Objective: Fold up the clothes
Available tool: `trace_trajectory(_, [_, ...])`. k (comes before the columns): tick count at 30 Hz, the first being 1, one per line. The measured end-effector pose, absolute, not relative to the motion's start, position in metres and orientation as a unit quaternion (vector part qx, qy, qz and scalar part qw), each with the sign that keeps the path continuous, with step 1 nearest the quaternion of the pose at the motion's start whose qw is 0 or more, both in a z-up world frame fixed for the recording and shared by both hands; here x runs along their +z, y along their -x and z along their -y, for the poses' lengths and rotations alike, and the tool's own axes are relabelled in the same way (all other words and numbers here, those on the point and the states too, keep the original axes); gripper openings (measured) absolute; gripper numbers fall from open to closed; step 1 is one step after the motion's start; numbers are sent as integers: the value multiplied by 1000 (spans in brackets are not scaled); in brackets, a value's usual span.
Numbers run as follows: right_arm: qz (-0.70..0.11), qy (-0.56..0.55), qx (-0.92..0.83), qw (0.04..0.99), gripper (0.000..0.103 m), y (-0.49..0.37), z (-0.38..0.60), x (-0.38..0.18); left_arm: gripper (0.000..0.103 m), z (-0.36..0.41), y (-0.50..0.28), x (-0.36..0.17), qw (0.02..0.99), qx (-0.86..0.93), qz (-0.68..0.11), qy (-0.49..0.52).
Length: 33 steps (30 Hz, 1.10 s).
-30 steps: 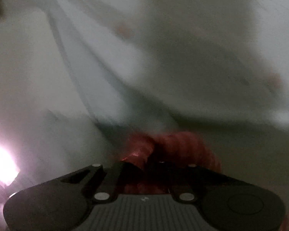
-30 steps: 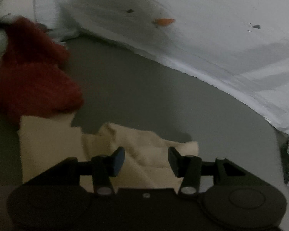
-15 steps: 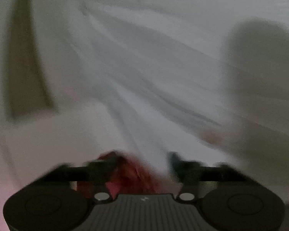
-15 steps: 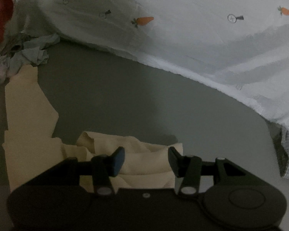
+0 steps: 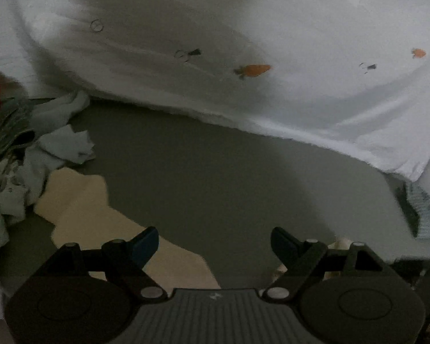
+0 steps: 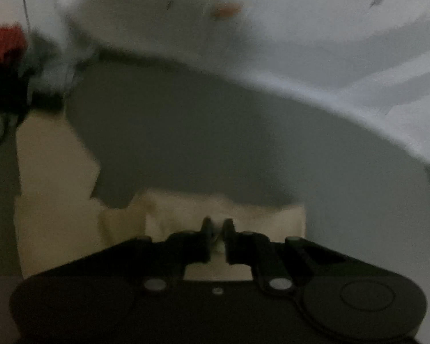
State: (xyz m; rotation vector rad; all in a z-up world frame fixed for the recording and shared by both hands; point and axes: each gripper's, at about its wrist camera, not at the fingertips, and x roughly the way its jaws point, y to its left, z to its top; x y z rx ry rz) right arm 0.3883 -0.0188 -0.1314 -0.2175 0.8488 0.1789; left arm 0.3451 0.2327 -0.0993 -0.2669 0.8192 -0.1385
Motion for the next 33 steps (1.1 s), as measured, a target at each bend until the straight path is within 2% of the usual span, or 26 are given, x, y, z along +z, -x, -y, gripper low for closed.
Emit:
trace_trajectory(5, [-291, 80, -12, 953, 7, -405, 82, -59, 86, -210, -342, -86, 919, -60, -385, 65])
trace_trajectory(9, [-253, 122, -111, 953, 9, -418, 118, -55, 86, -201, -360, -89, 912, -44, -405, 49])
trace_trajectory(10, [-258, 175, -130, 941, 12, -420, 116, -65, 86, -198, -359, -93, 909, -38, -413, 53])
trace_trajectory(11, [-265, 232, -138, 926, 25, -418, 111, -78, 86, -198, -358, -96, 904, -33, -422, 60])
trace_trajectory(12, [-270, 262, -134, 917, 33, -412, 108, -88, 86, -199, -353, -101, 898, -29, -434, 69])
trace_trajectory(13, [-276, 254, -113, 920, 47, -403, 107, -94, 86, -198, -348, -108, 891, -27, -447, 74])
trace_trajectory(14, [-292, 216, -74, 929, 54, -393, 108, -98, 86, -197, -344, -114, 884, -24, -459, 79])
trace_trajectory(16, [-333, 115, 18, 936, 60, -375, 110, -105, 86, -195, -337, -126, 875, -23, -478, 78])
trace_trajectory(17, [-353, 75, 61, 931, 66, -368, 108, -111, 86, -194, -334, -134, 869, -21, -488, 78])
trace_trajectory(19, [-390, 59, 144, 907, 72, -358, 92, -130, 86, -191, -329, -151, 857, -13, -509, 81])
trace_trajectory(22, [-423, 81, 216, 877, 73, -346, 69, -157, 83, -185, -323, -170, 845, -6, -527, 93])
trace_trajectory(23, [-426, 102, 218, 872, 72, -343, 64, -164, 79, -183, -319, -173, 847, -8, -522, 97])
trace_trajectory(24, [-427, 126, 216, 869, 68, -340, 60, -171, 68, -181, -316, -174, 851, -4, -515, 100])
trace_trajectory(25, [-428, 146, 214, 866, 34, -339, 60, -176, 54, -180, -313, -174, 854, 9, -509, 103])
trace_trajectory(26, [-428, 162, 211, 864, 4, -338, 63, -180, 48, -179, -310, -171, 857, 18, -503, 110])
trace_trajectory(28, [-417, 155, 211, 870, 2, -336, 73, -170, 15, -179, -301, -160, 866, 33, -485, 119])
trace_trajectory(29, [-406, 139, 216, 877, 2, -332, 84, -158, 9, -180, -295, -152, 871, 39, -473, 125])
trace_trajectory(33, [-365, 113, 232, 894, 2, -306, 138, -100, 6, -173, -255, -112, 888, 8, -437, 142])
